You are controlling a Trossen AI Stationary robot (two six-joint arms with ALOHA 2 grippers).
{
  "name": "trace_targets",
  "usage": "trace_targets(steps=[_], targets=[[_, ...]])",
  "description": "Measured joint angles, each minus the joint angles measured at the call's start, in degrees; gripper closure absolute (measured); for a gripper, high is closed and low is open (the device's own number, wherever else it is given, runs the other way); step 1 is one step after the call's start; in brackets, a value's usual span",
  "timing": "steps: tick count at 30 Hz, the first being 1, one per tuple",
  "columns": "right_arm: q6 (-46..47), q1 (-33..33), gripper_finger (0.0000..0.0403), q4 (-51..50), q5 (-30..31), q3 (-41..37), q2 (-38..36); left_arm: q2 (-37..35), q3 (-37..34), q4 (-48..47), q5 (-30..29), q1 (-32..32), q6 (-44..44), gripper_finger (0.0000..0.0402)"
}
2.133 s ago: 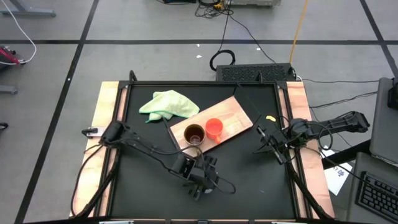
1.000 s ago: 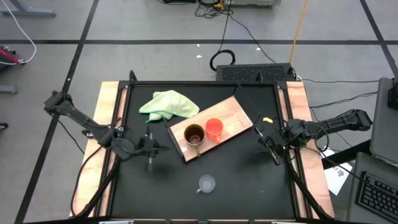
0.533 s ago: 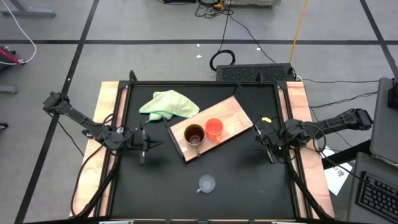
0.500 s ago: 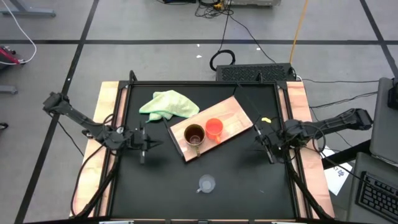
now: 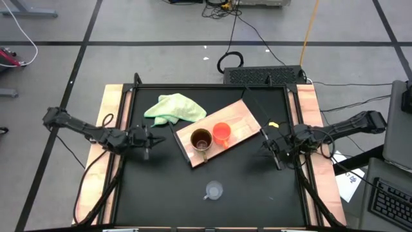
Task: Stack small to large cups/mugs on shelf
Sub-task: Put the transparent mug on the shelf
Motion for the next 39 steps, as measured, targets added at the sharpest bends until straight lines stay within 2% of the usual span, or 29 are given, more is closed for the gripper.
trace_targets(steps=[4,8,17,21,32,39], targets=[[0.37,0.00,0.0403,-0.05,0.00,0.00,1.53,-2.92,-2.05,0.48,5.94,2.00,0.03,0.0401],[0.50,0.00,0.0403,0.83,0.42,0.00,3.60,-4.63,-4.46,-0.21,6.55,3.33,-0.55,0.0401],[1.92,0.24,0.0403,-0.30,1.50,2.00,7.94,-4.79,-4.45,-0.88,9.77,4.15,-2.12,0.0401],[1.63,2.44,0.0403,-4.55,1.37,7.29,11.53,-4.79,-4.45,-0.23,9.77,4.15,-2.36,0.0401],[3.71,8.43,0.0402,-15.35,1.64,25.43,27.76,-4.75,-4.45,-1.36,9.68,4.15,-1.36,0.0393],[9.98,9.09,0.0363,-16.42,1.70,32.28,35.94,-4.77,-4.42,-1.31,9.68,4.15,-1.92,0.0394]])
